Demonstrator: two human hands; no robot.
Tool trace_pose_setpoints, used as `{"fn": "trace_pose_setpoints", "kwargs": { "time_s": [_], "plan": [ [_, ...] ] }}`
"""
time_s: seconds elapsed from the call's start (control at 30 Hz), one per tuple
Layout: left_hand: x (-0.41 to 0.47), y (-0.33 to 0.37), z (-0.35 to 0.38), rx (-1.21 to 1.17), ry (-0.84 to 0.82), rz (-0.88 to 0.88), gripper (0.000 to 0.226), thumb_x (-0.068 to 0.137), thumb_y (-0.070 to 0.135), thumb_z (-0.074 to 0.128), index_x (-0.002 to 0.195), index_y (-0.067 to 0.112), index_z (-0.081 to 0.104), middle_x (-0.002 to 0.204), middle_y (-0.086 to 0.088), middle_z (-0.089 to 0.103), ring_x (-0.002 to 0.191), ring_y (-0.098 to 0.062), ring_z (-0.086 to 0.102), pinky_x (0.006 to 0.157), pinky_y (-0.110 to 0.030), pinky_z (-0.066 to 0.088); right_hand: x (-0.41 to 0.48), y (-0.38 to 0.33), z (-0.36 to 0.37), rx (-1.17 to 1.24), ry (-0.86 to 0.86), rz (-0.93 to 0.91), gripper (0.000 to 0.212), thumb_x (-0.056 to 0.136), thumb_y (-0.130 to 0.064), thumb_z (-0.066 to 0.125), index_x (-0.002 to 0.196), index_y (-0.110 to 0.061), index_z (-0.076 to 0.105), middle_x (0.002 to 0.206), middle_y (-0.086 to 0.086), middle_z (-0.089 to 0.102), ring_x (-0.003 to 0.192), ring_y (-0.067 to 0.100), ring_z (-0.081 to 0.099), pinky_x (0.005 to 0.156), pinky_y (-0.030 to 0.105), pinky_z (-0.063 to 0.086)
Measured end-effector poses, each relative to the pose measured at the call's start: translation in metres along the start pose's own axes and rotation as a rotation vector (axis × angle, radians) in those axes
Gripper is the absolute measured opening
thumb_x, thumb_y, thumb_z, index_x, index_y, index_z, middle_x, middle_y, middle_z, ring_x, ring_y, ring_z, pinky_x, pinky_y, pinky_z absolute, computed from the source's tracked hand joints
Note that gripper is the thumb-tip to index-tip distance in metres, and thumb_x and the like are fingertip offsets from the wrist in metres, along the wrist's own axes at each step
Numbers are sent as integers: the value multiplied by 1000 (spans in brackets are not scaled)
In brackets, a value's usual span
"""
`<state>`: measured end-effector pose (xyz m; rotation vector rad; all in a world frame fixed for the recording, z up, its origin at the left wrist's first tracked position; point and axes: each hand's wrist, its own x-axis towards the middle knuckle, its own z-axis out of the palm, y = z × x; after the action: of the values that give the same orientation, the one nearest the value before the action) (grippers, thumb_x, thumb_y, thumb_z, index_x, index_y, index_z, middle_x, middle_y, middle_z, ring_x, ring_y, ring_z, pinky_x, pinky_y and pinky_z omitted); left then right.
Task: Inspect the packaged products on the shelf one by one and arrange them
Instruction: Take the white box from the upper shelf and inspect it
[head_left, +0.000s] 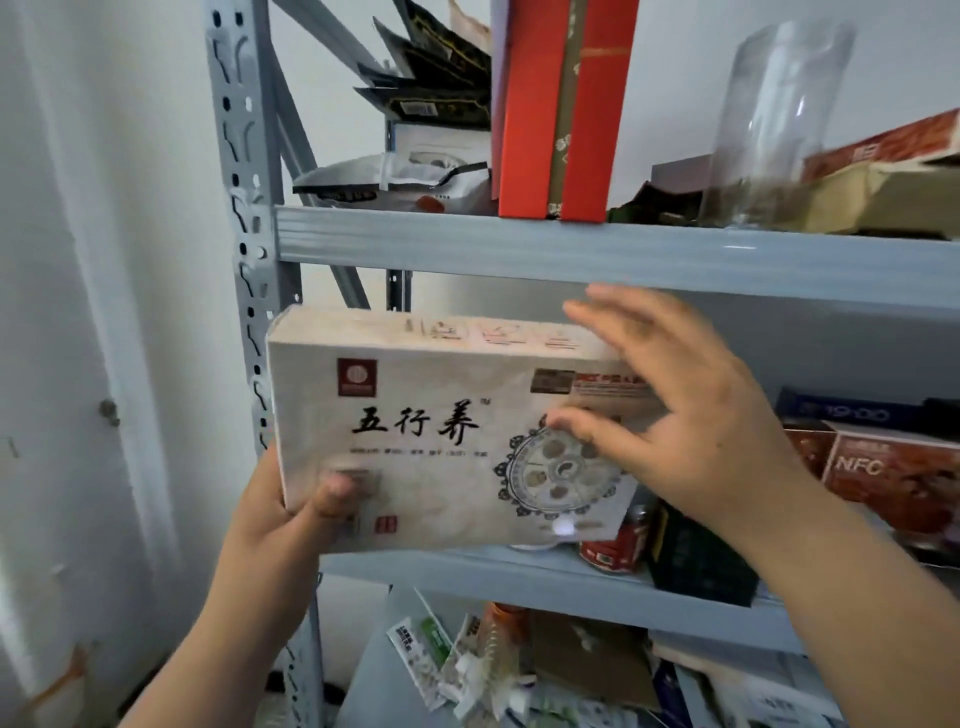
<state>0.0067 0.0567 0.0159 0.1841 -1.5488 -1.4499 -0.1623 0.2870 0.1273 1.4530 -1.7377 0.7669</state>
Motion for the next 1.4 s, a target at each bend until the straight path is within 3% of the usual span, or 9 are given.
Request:
{"fn": "trace_pose_setpoints", "kwargs": {
  "time_s": [0.07,0.17,0.33,0.47,0.57,0.77,0.93,1.1,1.4],
  "plan": [
    [-22,-7,8,-70,38,-56,42,89,31,67,127,13,63,118,-9,74,105,-31,72,72,-40,63,-23,-1,3,191,33,244,76,83,-62,70,150,-44,38,156,-15,37,146,4,33,120,40,33],
    [-53,-6,23,-214,121,-177,36,91,24,58,125,16,63,115,-3,76,99,-20,75,70,-30,62,-69,-2,11,658,-17,644,69,74,-74,73,134,-68,39,139,-30,56,131,3,56,108,51,50],
    [-98,-15,42,-225,150,-421,38,85,27,59,118,9,65,110,-11,77,90,-26,76,66,-34,64,-153,1,26,1261,-99,992,64,53,-67,91,112,-60,68,127,-8,72,114,24,72,100,58,53],
    [-135,-22,60,-124,133,-595,42,86,30,67,124,11,64,112,-16,76,98,-37,73,81,-50,62,-210,12,26,1241,-100,1130,77,51,-75,87,122,-56,65,129,-9,72,117,25,70,101,61,52],
    [-158,-28,72,-44,96,-711,36,92,24,66,127,13,60,113,-17,75,102,-41,71,95,-61,54,-243,21,20,1274,-99,1217,57,75,-50,76,129,-38,65,119,-4,76,106,25,75,85,56,61],
    [-191,-33,93,35,88,-823,44,81,21,60,123,10,60,109,-14,76,92,-29,76,66,-43,63,-290,32,14,1348,-85,1378,42,81,-38,66,121,-26,67,103,4,80,83,26,78,62,47,65],
    [-200,-35,106,96,119,-822,18,103,15,50,118,14,60,103,-13,77,89,-28,76,67,-46,64,-308,39,3,1408,-96,1408,48,78,-44,64,123,-27,66,105,4,80,92,27,77,76,52,63],
    [-201,-36,124,149,166,-904,16,103,26,56,111,13,61,105,-14,72,76,-27,74,54,-44,63,-312,45,-11,1450,-68,1559,20,101,-39,54,97,-26,68,94,7,80,91,31,73,83,60,58],
    [-208,-41,133,91,19,-951,17,106,17,49,117,14,62,99,-11,76,82,-27,75,58,-40,64,-322,45,-30,1548,16,1414,35,91,-45,57,119,-25,65,107,7,79,98,28,76,73,48,63]
  ]
}}
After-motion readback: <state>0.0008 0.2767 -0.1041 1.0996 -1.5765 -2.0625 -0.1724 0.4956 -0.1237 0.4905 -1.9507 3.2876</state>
